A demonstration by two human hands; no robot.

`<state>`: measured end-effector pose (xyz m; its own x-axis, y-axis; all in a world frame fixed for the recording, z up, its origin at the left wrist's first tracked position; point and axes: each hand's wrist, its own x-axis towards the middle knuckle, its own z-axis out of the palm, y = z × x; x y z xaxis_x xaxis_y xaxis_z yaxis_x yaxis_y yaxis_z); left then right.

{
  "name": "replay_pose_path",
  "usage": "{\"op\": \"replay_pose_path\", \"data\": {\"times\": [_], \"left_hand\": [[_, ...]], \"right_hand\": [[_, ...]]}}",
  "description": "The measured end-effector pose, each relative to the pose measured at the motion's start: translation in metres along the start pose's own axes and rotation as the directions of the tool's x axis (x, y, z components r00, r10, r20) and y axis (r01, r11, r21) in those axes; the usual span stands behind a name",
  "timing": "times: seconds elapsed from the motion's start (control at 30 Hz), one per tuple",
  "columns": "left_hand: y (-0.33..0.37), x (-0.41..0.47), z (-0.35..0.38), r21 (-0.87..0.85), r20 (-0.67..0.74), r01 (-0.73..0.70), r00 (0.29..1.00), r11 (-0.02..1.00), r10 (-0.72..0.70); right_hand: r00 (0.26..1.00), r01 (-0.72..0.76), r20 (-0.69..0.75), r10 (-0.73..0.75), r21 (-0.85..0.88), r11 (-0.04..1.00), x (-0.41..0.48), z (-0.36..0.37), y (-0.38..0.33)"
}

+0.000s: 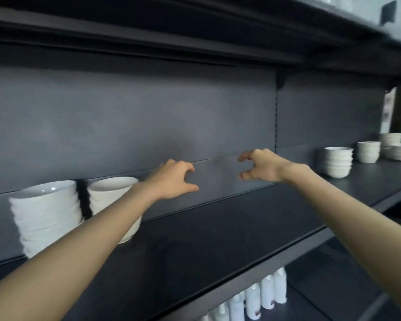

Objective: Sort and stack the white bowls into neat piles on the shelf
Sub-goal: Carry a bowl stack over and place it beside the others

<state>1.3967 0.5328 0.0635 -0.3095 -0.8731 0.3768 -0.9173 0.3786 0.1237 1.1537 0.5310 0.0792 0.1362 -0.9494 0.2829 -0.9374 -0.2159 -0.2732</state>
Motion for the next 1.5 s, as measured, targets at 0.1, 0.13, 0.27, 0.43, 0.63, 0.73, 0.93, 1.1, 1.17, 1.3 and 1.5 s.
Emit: {"op": "replay_pose_path", "data": {"times": [0.1, 0.13, 0.27, 0.43, 0.63, 0.73, 0.93, 1.1, 1.17, 1.3, 1.5], "left_hand": [[0.052, 0.022, 0.005, -0.032, -0.021, -0.124, 0.992, 0.992, 0.123], [0.07, 0.029, 0.007, -0.044, -0.024, -0.159, 0.987, 0.986, 0.158], [0.141, 0.062, 0.023, -0.082, -0.038, -0.27, 0.963, 0.959, 0.268], [0.23, 0.096, 0.05, -0.06, -0.057, -0.37, 0.928, 0.927, 0.367], [0.349, 0.139, 0.089, -0.044, -0.054, -0.435, 0.9, 0.899, 0.432], [0.398, 0.158, 0.107, -0.033, -0.034, -0.453, 0.892, 0.891, 0.452], [0.476, 0.219, 0.13, -0.005, 0.015, -0.483, 0.875, 0.875, 0.483], [0.533, 0.282, 0.167, 0.007, 0.008, -0.506, 0.862, 0.862, 0.506], [0.554, 0.31, 0.189, 0.011, 0.034, -0.515, 0.857, 0.857, 0.514], [0.599, 0.379, 0.224, 0.026, 0.101, -0.532, 0.844, 0.846, 0.528], [0.685, 0.489, 0.267, -0.003, 0.131, -0.573, 0.812, 0.819, 0.569]], "right_hand": [[0.995, -0.088, -0.042, 0.086, -0.043, 0.995, -0.026, -0.025, 0.045], [0.992, -0.114, -0.056, 0.11, -0.061, 0.992, -0.035, -0.033, 0.061], [0.971, -0.216, -0.126, 0.202, -0.109, 0.97, -0.066, -0.064, 0.126], [0.952, -0.276, -0.181, 0.245, -0.168, 0.946, -0.097, -0.096, 0.207], [0.936, -0.337, -0.197, 0.291, -0.268, 0.903, -0.126, -0.146, 0.316], [0.924, -0.376, -0.222, 0.311, -0.375, 0.848, -0.139, -0.163, 0.36], [0.906, -0.416, -0.225, 0.358, -0.323, 0.85, -0.125, -0.185, 0.455], [0.923, -0.374, -0.198, 0.33, -0.257, 0.891, -0.086, -0.188, 0.548], [0.923, -0.377, -0.174, 0.344, -0.222, 0.899, -0.067, -0.186, 0.586], [0.92, -0.391, -0.143, 0.365, -0.242, 0.888, -0.022, -0.2, 0.661], [0.904, -0.422, -0.185, 0.385, -0.243, 0.873, 0.019, -0.244, 0.777]]}}
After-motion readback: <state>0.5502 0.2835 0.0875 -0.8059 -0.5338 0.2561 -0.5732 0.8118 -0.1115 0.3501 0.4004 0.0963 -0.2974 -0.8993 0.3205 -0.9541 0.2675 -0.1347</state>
